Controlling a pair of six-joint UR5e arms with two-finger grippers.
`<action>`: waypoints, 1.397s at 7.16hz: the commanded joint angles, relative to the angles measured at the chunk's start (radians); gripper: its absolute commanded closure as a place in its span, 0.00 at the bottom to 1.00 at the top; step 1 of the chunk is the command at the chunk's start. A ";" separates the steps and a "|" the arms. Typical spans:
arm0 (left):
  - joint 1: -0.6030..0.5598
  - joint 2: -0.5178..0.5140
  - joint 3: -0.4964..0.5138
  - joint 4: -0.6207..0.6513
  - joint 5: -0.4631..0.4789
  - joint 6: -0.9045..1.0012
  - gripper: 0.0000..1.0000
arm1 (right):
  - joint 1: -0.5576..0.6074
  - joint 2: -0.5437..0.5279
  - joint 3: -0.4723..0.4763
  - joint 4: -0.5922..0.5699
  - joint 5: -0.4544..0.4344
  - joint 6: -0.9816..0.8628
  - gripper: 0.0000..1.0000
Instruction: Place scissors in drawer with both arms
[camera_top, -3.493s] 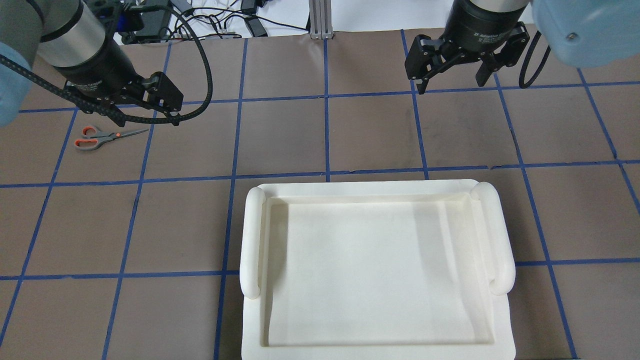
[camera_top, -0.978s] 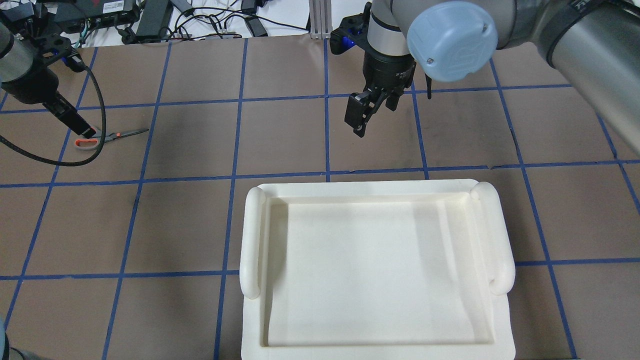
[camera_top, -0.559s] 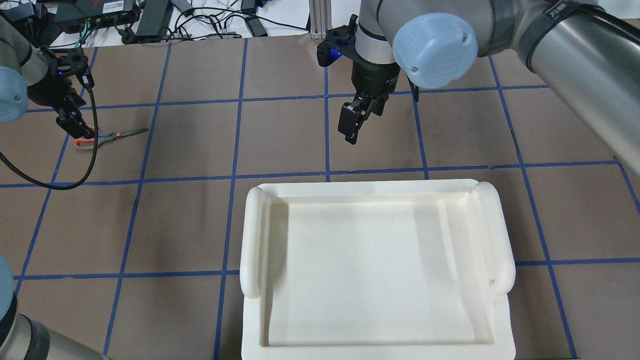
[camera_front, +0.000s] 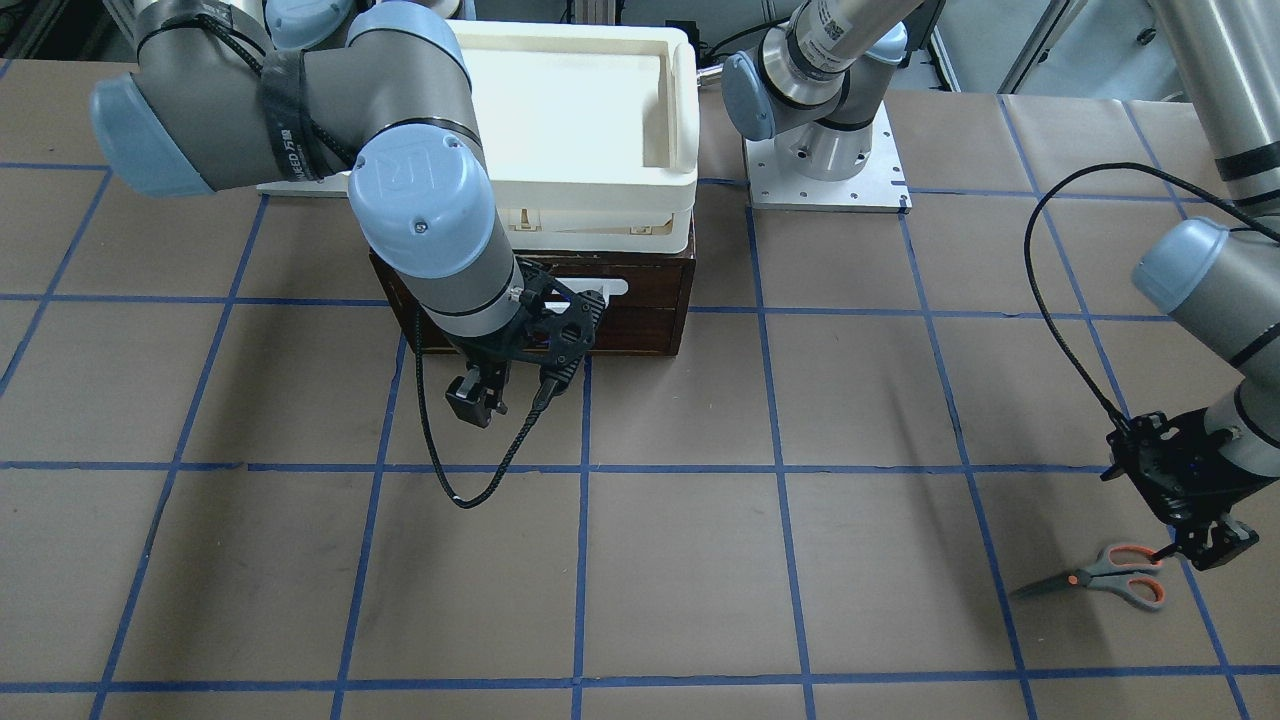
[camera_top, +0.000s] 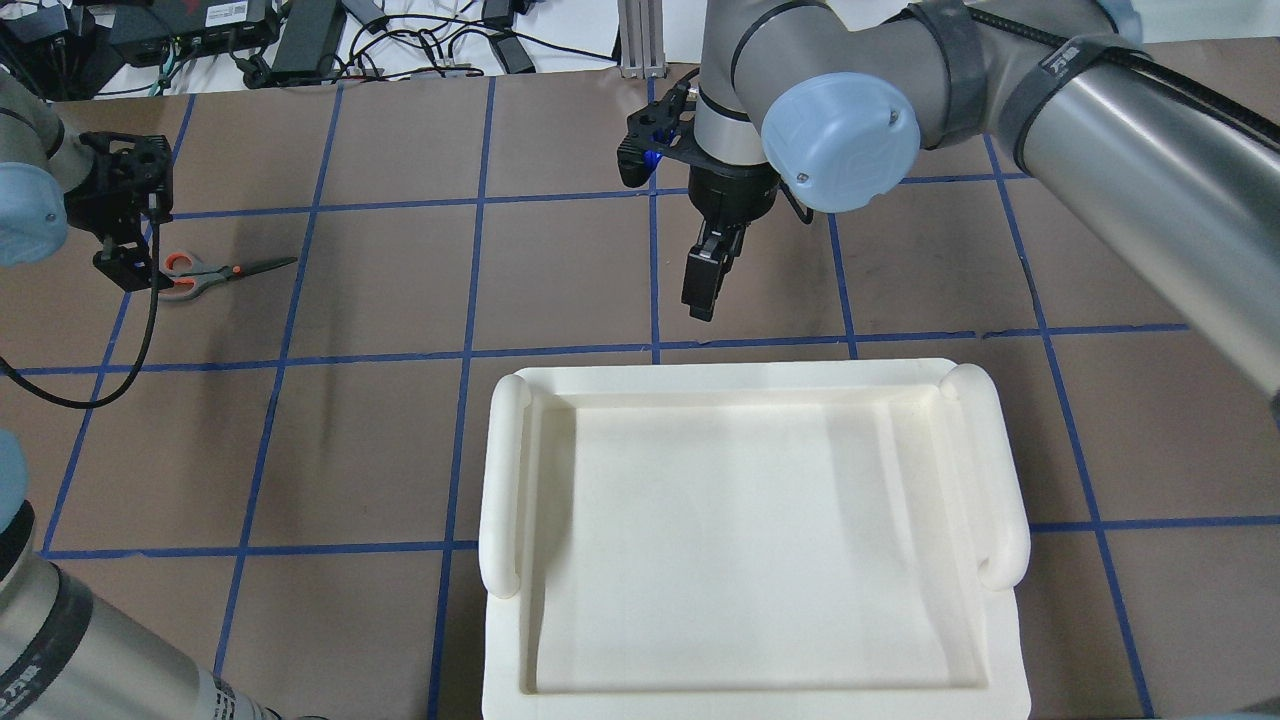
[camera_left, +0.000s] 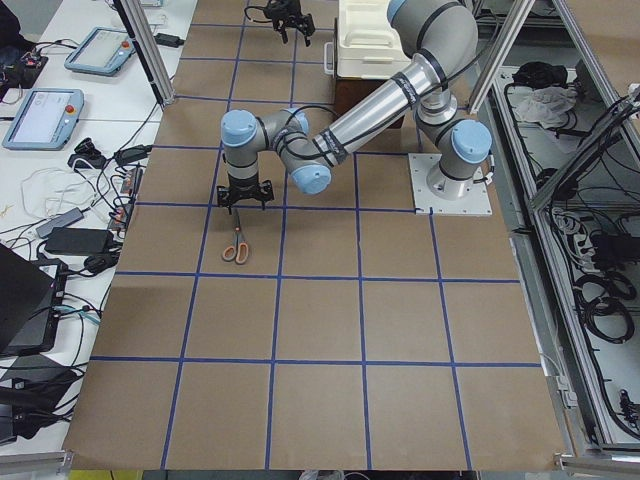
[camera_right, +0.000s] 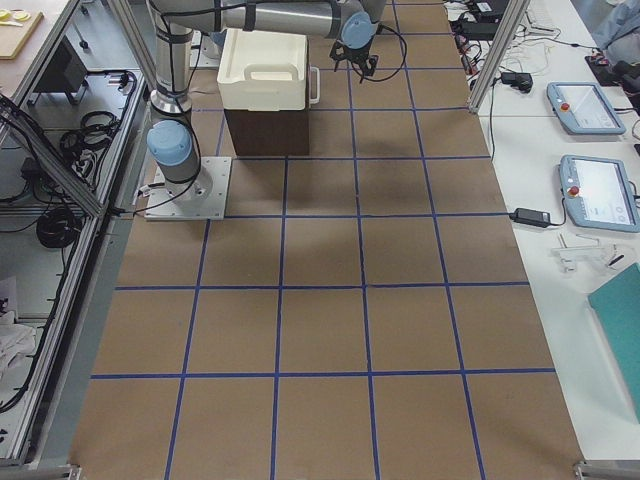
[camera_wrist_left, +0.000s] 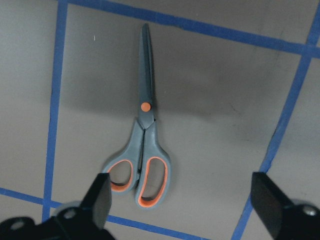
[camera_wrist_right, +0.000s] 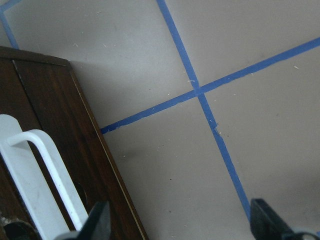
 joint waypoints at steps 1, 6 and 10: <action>0.005 -0.076 0.062 0.002 0.002 0.076 0.00 | 0.027 0.017 0.010 0.026 0.006 -0.101 0.00; 0.005 -0.185 0.110 0.002 -0.053 0.080 0.02 | 0.067 0.009 0.057 0.083 -0.008 -0.367 0.00; 0.003 -0.207 0.110 0.004 -0.061 0.087 0.08 | 0.067 0.009 0.093 0.089 -0.009 -0.366 0.00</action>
